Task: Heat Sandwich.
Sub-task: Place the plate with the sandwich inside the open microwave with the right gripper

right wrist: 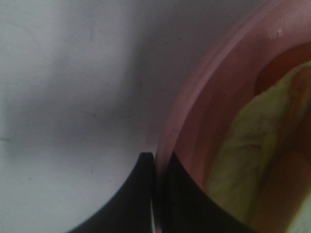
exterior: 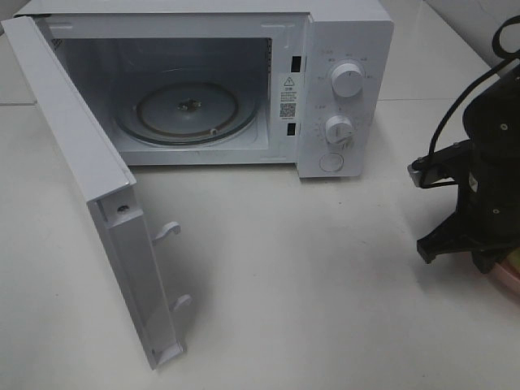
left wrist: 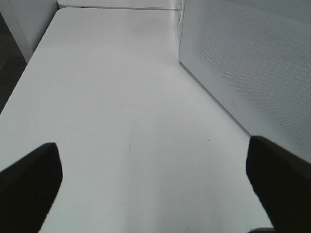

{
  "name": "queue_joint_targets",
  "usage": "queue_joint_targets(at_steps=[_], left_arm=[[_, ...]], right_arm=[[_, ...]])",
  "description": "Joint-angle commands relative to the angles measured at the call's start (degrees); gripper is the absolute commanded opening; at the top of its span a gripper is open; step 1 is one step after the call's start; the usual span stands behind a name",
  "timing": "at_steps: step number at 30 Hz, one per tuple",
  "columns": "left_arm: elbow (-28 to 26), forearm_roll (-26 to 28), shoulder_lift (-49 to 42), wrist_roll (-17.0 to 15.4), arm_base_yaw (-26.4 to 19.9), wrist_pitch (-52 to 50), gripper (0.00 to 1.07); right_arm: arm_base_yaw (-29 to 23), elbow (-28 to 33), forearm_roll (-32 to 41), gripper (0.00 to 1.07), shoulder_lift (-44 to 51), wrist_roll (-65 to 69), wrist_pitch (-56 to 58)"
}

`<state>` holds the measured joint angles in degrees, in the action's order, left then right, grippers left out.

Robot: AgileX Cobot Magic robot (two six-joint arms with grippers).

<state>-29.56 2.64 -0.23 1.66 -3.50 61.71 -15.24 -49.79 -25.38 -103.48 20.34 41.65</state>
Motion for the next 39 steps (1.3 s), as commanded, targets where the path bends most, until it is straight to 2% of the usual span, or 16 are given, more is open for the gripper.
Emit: queue_joint_targets(at_steps=[1,13,27,39], left_arm=[[0.00,0.29,-1.09,-0.06,-0.34,-0.57,0.98],[0.00,0.29,-1.09,-0.06,-0.34,-0.57,0.98],[0.00,0.29,-1.09,-0.06,-0.34,-0.57,0.98],[0.00,0.29,-1.09,-0.06,-0.34,-0.57,0.98]], right_arm=[[-1.66,0.17,-1.55,0.00,2.58,0.86,3.67],[-6.99,1.95,0.00,0.00,8.02,0.63,8.94],[-15.87,3.21,3.21,0.00,16.27,-1.60,13.75],[-26.24,3.21,3.21,0.00,23.72,-3.38,19.42]])
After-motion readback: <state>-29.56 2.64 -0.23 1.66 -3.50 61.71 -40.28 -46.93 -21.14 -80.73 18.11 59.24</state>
